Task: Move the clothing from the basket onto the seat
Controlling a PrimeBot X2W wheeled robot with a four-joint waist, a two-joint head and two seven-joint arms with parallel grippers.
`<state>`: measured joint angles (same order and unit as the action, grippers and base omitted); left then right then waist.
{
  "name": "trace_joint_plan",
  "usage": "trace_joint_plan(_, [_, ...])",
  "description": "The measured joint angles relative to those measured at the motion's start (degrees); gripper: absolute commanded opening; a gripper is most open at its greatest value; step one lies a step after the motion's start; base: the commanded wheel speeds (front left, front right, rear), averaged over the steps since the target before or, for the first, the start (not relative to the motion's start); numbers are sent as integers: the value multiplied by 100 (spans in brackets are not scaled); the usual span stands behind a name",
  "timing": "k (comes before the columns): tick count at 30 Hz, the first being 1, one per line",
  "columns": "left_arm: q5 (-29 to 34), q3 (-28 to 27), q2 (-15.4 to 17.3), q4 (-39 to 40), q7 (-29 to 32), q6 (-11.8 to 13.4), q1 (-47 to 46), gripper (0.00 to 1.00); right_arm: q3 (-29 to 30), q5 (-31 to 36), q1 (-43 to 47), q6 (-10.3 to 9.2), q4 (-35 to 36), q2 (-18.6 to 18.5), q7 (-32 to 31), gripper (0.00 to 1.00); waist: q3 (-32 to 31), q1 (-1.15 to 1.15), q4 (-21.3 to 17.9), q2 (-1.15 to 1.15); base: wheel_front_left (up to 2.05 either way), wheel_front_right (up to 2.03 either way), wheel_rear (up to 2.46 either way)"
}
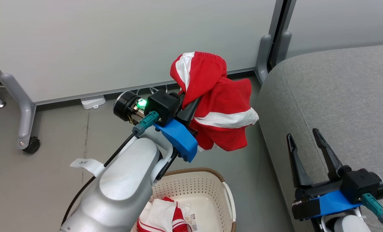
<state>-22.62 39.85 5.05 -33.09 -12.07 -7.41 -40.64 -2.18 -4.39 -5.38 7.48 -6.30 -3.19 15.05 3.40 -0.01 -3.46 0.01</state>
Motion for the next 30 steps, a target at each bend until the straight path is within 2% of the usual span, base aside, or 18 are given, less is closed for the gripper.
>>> trace_joint_plan(6, [-24,85,66,194,80,0,26,0,-170,44,-62,0,119,-68,0,100,8,0,14,0,0,0,0])
trace_joint_plan(12, [-52,137,76,269,98,3,32,0,-818,-9,-736,0,162,-680,0,100,73,1,22,0,0,0,0])
trace_joint_plan(18, [-53,256,43,299,96,3,30,0,-1948,-376,-1642,1,-248,-1488,1,100,123,1,72,0,0,0,0])
trace_joint_plan(19, [-52,324,22,301,96,3,27,0,-2345,-536,-1980,1,-421,-1731,1,100,143,1,101,0,0,0,0])
trace_joint_plan(21, [-52,386,-4,309,93,2,21,0,-2736,-704,-2287,1,-664,-1957,1,100,159,1,139,0,0,0,0])
trace_joint_plan(30, [-67,771,-101,347,69,2,-54,0,-4569,-1605,-3390,1,-1577,-2591,1,100,199,1,307,0,0,0,0])
